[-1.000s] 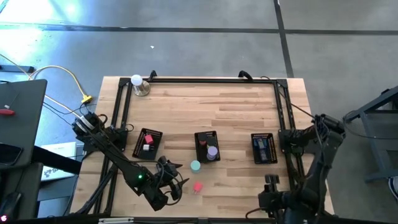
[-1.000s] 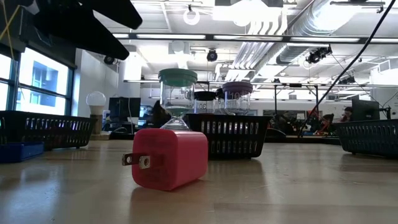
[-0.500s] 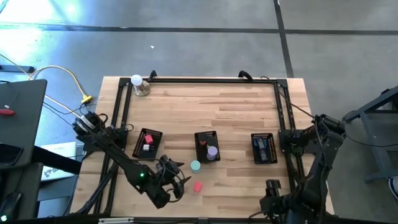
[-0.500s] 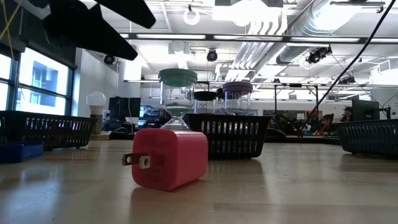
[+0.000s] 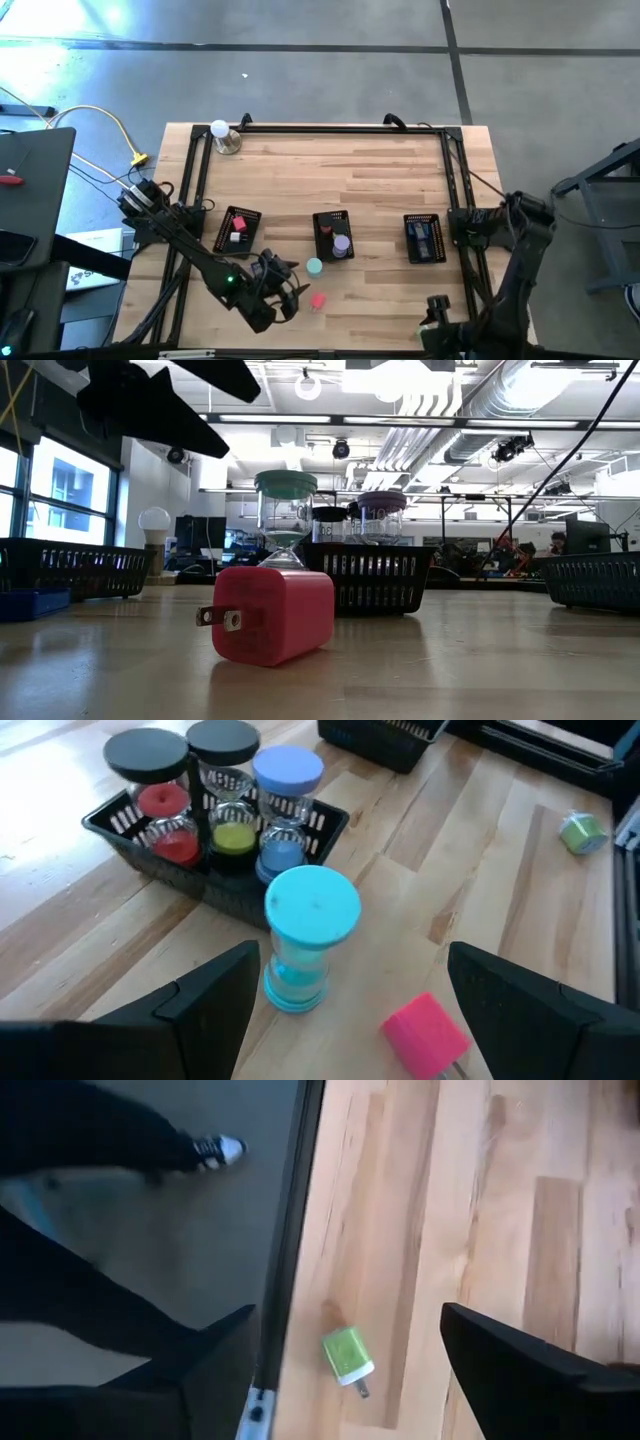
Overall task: Pick & Place Office items
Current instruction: Put the green charger adapter into the left black bin
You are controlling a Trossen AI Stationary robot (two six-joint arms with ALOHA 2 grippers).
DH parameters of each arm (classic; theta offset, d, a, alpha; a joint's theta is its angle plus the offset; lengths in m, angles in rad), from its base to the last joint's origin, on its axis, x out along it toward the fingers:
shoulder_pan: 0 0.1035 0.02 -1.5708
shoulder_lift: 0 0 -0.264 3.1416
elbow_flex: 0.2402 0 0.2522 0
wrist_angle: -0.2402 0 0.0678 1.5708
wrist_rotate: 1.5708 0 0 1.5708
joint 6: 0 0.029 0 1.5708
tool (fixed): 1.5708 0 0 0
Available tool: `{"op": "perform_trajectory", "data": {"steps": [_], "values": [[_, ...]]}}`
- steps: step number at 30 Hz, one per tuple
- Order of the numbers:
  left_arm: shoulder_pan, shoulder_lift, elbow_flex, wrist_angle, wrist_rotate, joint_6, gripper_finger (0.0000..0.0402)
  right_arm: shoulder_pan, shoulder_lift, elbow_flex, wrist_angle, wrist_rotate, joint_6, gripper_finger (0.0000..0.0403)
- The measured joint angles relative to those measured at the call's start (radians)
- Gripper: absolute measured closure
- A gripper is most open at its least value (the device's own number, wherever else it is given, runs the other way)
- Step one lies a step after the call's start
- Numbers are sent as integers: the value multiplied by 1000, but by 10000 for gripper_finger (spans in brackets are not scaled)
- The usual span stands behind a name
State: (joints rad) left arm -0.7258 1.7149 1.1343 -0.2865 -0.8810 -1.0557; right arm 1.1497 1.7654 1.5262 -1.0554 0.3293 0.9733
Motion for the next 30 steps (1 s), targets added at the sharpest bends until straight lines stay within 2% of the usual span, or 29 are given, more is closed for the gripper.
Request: {"op": "perform_trajectory", "data": {"steps": [4,8,14,26,30], "values": [[0,0,0,6,14,8,86,4,68,-6,-5,-33,-9,112],[0,0,0,4,85,8,86,-5,131,-7,1,-125,-9,119],[-4,0,0,5,104,8,86,-19,194,-7,-5,-239,-58,137],[-13,0,0,12,105,-13,86,-66,237,-6,-63,-262,-152,151],[-13,0,0,12,104,-14,86,-65,237,-28,-59,-298,-182,151]]}}
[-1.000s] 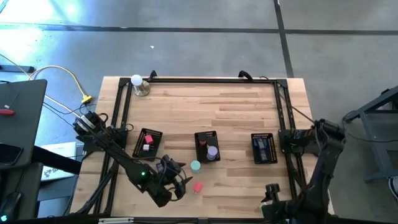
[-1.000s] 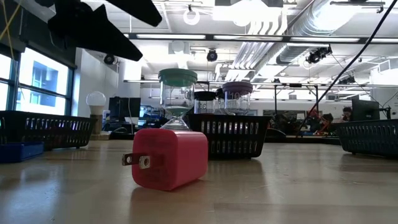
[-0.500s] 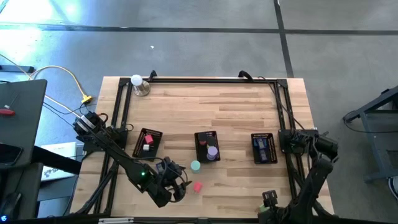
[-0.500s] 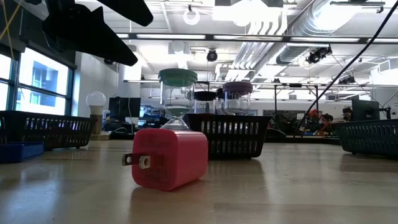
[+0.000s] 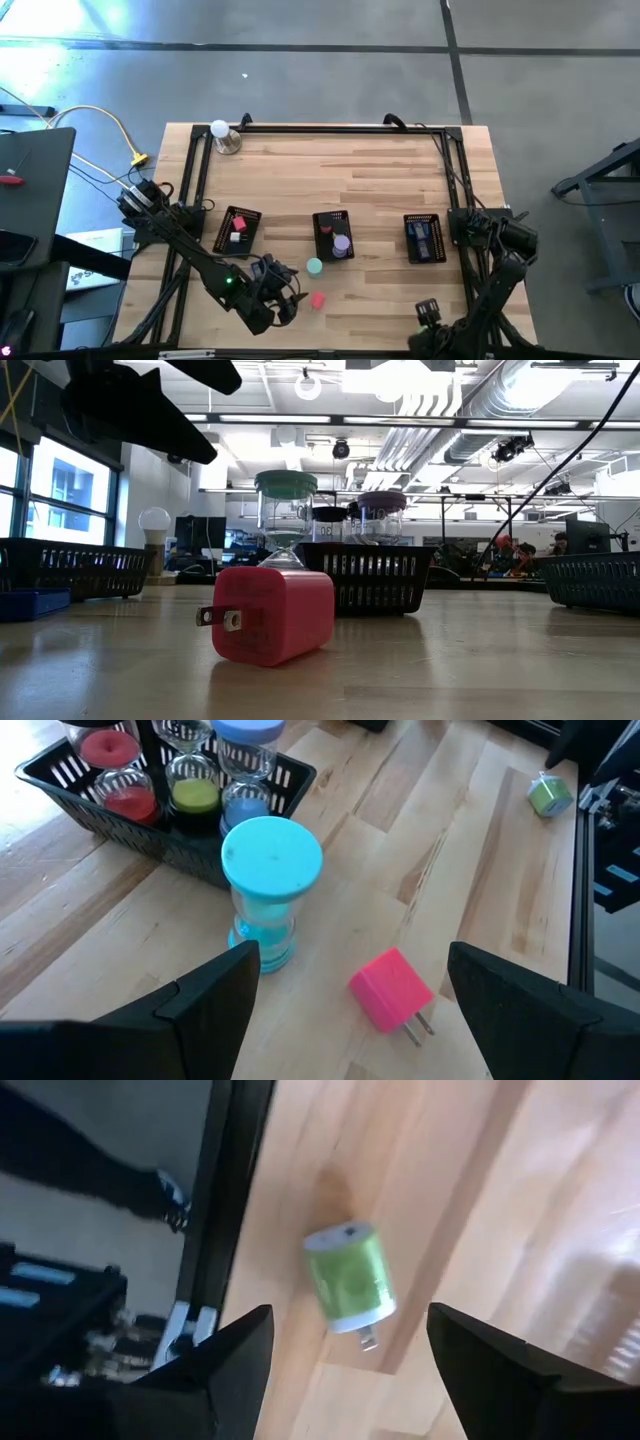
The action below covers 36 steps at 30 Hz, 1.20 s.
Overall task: Pick & Place Office items
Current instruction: Put the green charger adapter into the left black bin
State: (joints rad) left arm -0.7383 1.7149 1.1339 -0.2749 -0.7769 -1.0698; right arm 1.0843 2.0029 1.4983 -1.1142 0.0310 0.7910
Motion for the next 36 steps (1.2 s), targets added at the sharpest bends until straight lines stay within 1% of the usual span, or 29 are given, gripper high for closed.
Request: {"op": "perform_trajectory", "data": {"steps": [3,7,10,16,23,28,36], "values": [[0,0,0,0,0,0,86,0,0,-45,9,-30,-19,151],[0,0,0,0,-2,7,86,-2,1,-99,62,-32,-36,151],[0,0,0,0,-3,15,86,-14,1,-122,119,-36,-54,153],[0,0,0,0,-3,26,86,-42,0,-149,133,-43,-80,156],[0,0,0,0,-3,25,86,-54,-5,-188,194,-81,-115,160],[0,0,0,0,-4,42,86,-54,-5,-188,207,-89,-129,191],[0,0,0,0,-6,45,86,-53,-4,-189,212,-94,-134,280]]}}
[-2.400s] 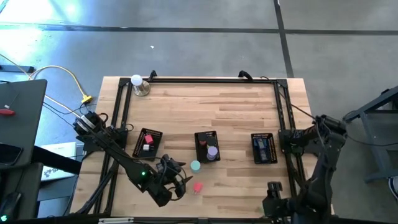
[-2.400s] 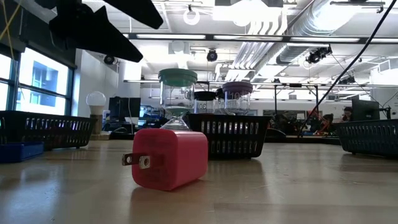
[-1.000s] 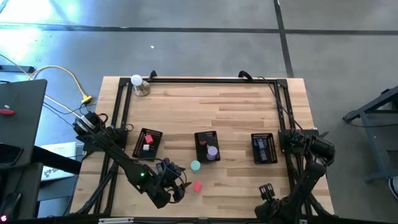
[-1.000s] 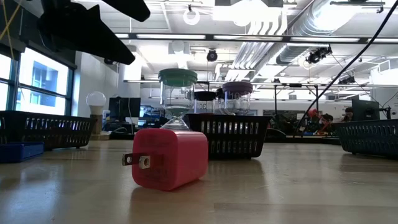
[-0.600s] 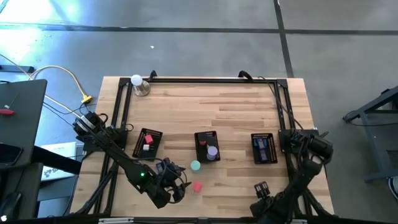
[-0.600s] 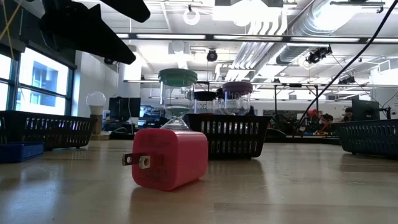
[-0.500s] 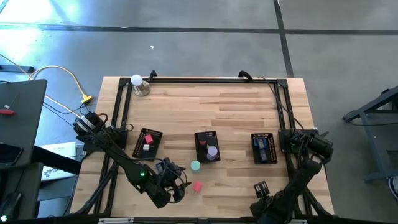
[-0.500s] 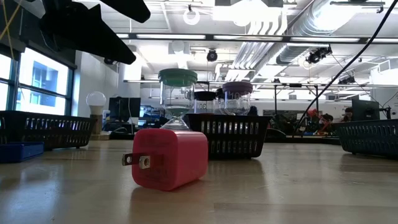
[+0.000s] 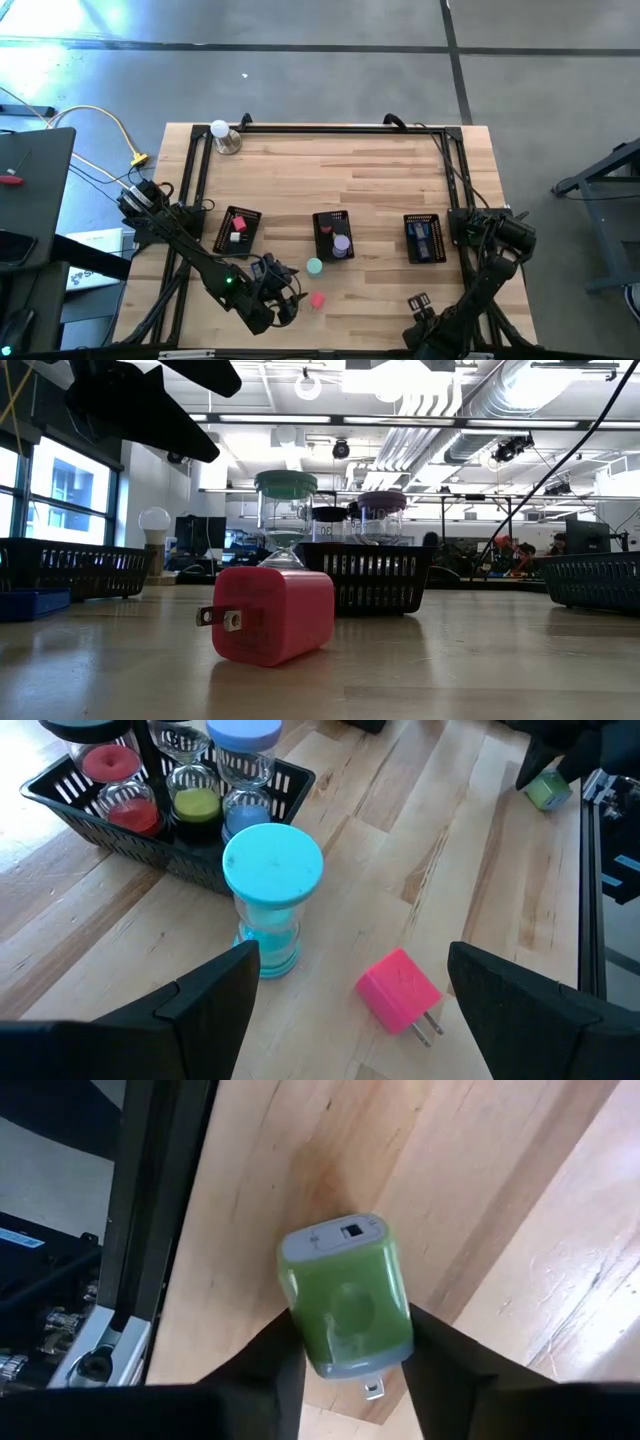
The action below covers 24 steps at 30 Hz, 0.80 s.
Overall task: Pick & Place Office items
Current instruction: Put the green charger adapter into the left black bin
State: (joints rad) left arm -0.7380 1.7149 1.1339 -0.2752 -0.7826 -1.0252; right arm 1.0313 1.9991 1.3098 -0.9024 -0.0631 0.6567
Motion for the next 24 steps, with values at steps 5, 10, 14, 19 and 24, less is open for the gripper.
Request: {"op": "perform_trajectory", "data": {"steps": [5,10,14,19,24], "values": [[0,0,0,0,0,-5,86,-2,1,0,3,9,55,283],[0,0,0,18,2,2,86,-19,5,28,-13,32,165,283],[4,0,0,59,2,47,86,-39,7,56,-15,104,189,282],[23,0,0,154,1,142,86,-83,6,69,-41,88,187,282],[47,0,0,247,0,252,86,-156,6,99,-71,94,146,281]]}}
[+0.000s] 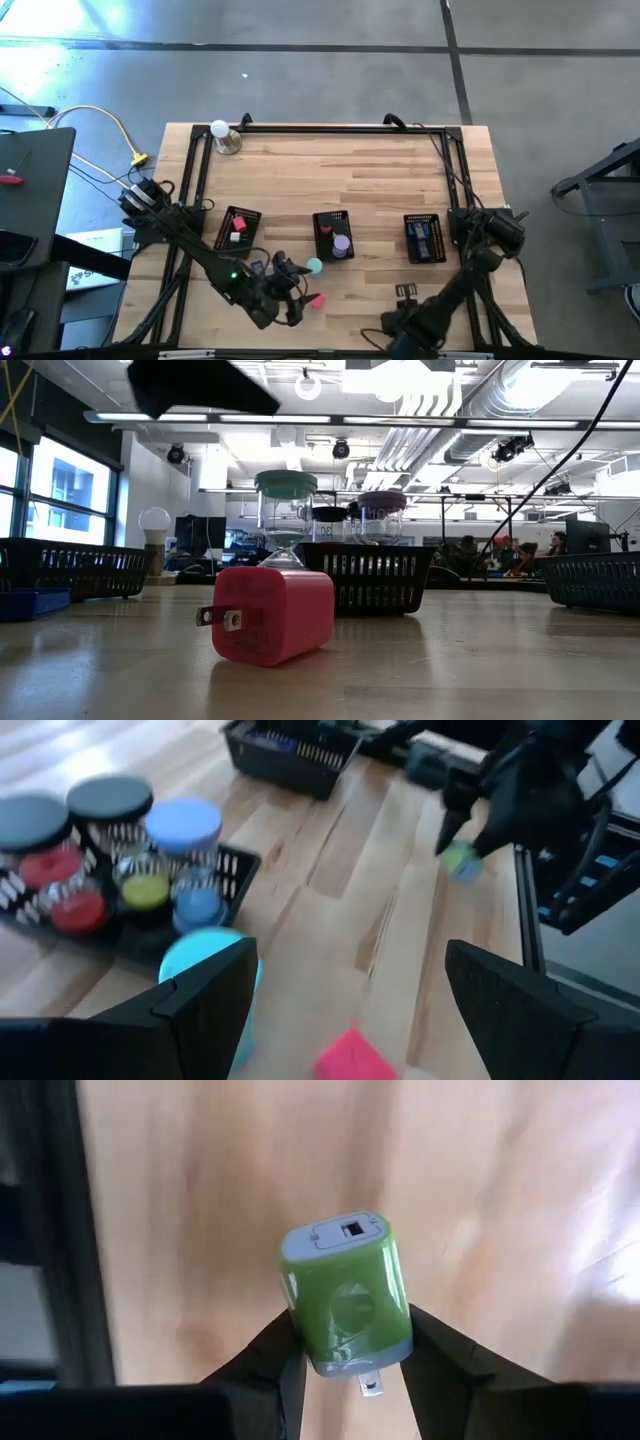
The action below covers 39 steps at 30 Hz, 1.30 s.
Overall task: Pick & Place Office items
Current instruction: Put the green charger adapter into the left black bin
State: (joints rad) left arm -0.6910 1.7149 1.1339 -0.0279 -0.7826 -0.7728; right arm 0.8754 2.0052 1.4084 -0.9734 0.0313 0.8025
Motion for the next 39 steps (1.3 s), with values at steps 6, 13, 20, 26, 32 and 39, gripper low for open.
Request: {"op": "perform_trajectory", "data": {"steps": [6,13,20,26,32,39], "values": [[13,33,0,100,1,180,86,-80,-1,63,6,36,-67,282],[0,111,0,166,25,505,86,-143,-3,132,33,96,-183,282],[-34,195,-1,339,-21,852,86,-203,-4,156,123,63,-286,282],[-48,211,0,436,-24,1119,86,-249,-4,156,180,-3,-362,282],[-49,211,0,452,2,1261,86,-293,-4,156,201,-39,-388,282],[-49,211,0,446,3,1427,86,-340,-4,156,235,-94,-393,282]]}}
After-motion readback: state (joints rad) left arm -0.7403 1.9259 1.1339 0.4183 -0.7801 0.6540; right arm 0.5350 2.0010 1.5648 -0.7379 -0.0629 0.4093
